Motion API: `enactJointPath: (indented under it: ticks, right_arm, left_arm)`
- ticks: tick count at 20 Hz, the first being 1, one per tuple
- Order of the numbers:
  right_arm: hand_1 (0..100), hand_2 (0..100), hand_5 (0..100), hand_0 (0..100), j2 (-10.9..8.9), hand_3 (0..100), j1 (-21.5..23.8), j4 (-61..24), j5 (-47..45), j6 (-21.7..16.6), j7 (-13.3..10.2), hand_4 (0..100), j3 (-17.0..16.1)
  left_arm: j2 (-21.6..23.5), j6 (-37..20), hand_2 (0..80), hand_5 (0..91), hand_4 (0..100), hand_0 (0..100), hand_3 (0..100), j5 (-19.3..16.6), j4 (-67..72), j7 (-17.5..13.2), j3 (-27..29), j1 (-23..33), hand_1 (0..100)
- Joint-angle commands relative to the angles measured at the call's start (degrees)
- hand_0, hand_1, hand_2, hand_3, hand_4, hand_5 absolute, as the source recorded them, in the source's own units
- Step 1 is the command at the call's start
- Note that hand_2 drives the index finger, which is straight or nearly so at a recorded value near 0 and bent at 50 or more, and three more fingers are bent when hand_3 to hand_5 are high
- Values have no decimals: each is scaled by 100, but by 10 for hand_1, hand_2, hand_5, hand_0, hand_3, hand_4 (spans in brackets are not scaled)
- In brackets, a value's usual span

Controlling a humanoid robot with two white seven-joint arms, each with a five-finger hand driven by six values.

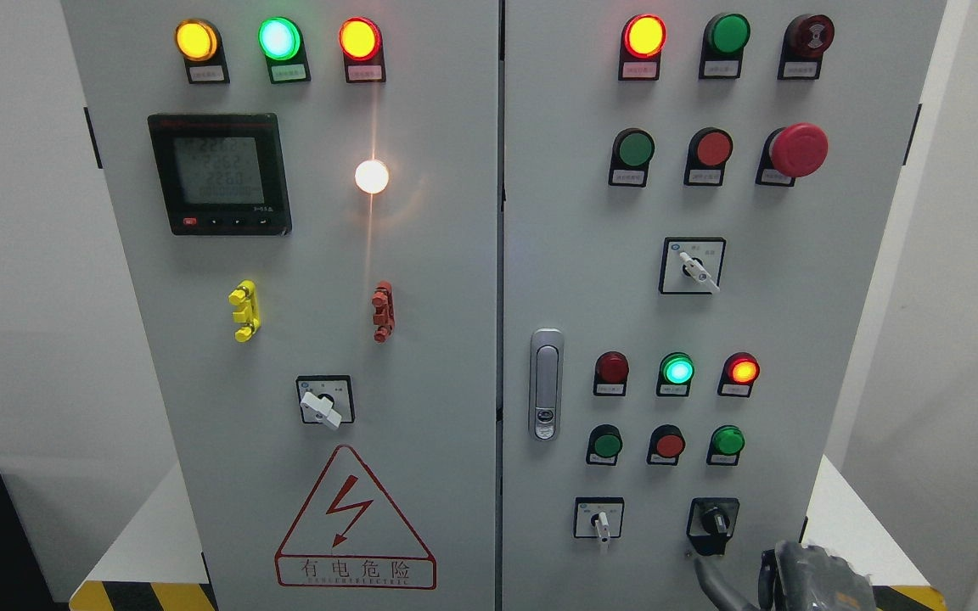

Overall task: Flip black knob to close circuit
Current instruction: 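Release the knob and lower the right hand away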

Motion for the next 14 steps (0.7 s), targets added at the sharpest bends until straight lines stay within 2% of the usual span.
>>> enactJointPath:
  ticks: [1, 4, 5, 6, 7, 8, 10, 11, 12, 14]
  right_arm:
    - [108, 657, 647, 0, -11, 917, 671, -819, -1330, 36, -530, 774, 676]
    - [119, 549, 595, 0, -28, 845, 1006, -933, -2102, 27, -1067, 728, 729]
    - [121, 502, 564, 0, -28, 804, 1111, -977, -2462, 27, -1164, 690, 721]
    - [122, 428, 519, 0, -28, 704, 1225, -1056, -2883, 27, -1243, 637, 712]
    - [122, 408, 505, 0, -37, 684, 1339, -1161, -3375, 36, -1305, 618, 694]
    - [123, 353, 499, 0, -46, 610, 1428, -1249, -3884, 36, -1384, 575, 677]
    - [128, 307, 485, 0, -63, 556, 1708, -1329, -4861, -8, -1568, 538, 633]
    - [130, 268, 440, 0, -72, 518, 1814, -1338, -5213, -43, -1699, 498, 615]
    - [131, 250, 423, 0, -72, 499, 1911, -1338, -5521, -121, -1788, 479, 598]
    - [134, 206, 362, 0, -72, 446, 2157, -1338, -6145, -515, -1815, 425, 598]
  left_arm:
    - [0, 0, 0, 0, 0, 120, 0, 0, 0, 3, 0, 0, 556]
    - [0, 0, 0, 0, 0, 120, 0, 0, 0, 3, 0, 0, 556]
    - [0, 0, 0, 0, 0, 120, 0, 0, 0, 3, 0, 0, 556]
    - [0, 0, 0, 0, 0, 120, 0, 0, 0, 3, 0, 0, 556]
    - [0, 0, 0, 0, 0, 120, 0, 0, 0, 3, 0, 0, 556]
    - [0, 0, 0, 0, 0, 120, 0, 0, 0, 3, 0, 0, 556]
    - [0, 0, 0, 0, 0, 120, 0, 0, 0, 3, 0, 0, 556]
    - [0, 0, 0, 0, 0, 120, 0, 0, 0, 3, 0, 0, 556]
    - [0, 0, 0, 0, 0, 120, 0, 0, 0, 3, 0, 0, 556]
    - [0, 0, 0, 0, 0, 120, 0, 0, 0, 3, 0, 0, 556]
